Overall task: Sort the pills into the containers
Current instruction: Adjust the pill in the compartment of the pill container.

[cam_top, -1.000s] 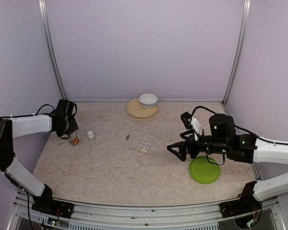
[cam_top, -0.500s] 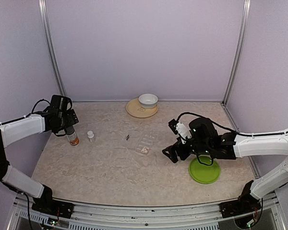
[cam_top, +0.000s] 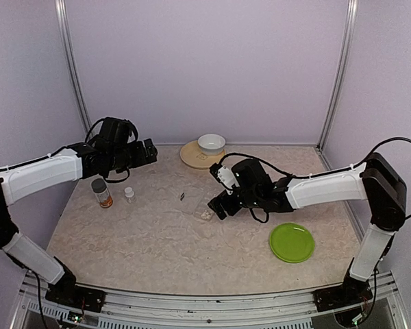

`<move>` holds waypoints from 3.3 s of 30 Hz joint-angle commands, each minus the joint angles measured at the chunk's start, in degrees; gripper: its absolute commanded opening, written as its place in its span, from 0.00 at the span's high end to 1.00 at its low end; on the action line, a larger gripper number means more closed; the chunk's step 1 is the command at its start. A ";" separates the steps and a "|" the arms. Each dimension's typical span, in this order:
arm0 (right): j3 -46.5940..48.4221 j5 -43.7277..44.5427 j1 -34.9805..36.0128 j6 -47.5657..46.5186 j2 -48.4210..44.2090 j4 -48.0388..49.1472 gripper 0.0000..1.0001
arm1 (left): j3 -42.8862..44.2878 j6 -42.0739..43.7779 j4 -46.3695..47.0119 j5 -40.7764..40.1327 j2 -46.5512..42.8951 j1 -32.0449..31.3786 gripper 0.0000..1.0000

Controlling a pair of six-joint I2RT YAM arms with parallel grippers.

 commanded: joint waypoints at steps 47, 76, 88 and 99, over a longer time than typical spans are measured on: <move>8.48 12.72 4.13 3.56 13.67 -2.17 0.00 | -2.11 0.99 3.20 10.53 3.74 -1.95 0.01; 5.74 15.43 2.52 7.01 10.10 -1.70 0.00 | -2.26 0.71 3.46 10.91 3.53 -1.11 0.01; 4.32 13.57 1.93 6.05 8.88 1.28 0.00 | -2.21 0.75 3.48 10.86 3.79 -1.01 0.01; 3.39 15.44 1.43 7.41 7.88 -1.36 0.00 | -2.22 0.89 3.36 10.69 3.81 -0.97 0.01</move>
